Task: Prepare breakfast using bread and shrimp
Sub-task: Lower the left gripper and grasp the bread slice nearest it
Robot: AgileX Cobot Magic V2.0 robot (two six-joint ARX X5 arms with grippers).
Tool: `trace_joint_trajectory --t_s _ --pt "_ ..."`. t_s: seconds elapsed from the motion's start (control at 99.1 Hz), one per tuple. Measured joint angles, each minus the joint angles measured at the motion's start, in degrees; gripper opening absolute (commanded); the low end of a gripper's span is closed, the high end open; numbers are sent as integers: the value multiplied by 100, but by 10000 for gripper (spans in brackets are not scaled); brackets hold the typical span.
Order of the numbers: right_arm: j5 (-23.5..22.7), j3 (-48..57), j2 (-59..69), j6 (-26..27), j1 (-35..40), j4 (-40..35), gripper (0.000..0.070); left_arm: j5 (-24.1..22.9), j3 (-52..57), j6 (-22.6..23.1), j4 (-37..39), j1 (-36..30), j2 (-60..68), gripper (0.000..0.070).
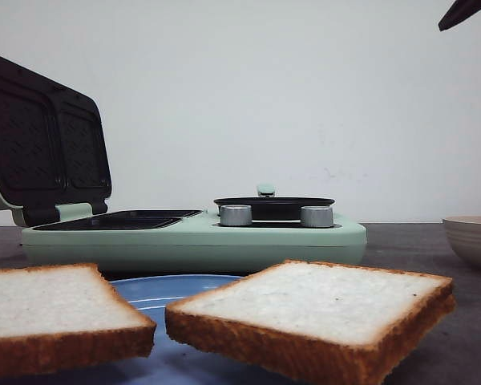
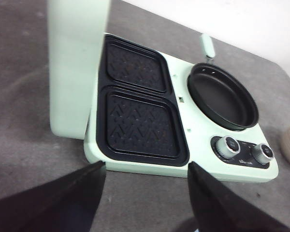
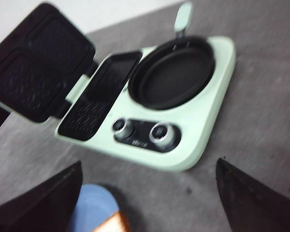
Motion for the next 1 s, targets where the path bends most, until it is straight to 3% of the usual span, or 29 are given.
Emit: trace_joint_trajectory --t_s 0.272,0.454,0.616,0.999 --pt "-433 0 13 0 192 -125 551 9 0 0 -396 -4 -9 315" --pt "-245 0 13 -20 374 -122 551 11 0 0 -321 -39 212 315" --pt "199 0 13 -122 435 -120 551 11 0 0 -251 -76 490 314" --pt "22 0 13 -184 815 -229 551 640 0 9 -1054 -76 686 326"
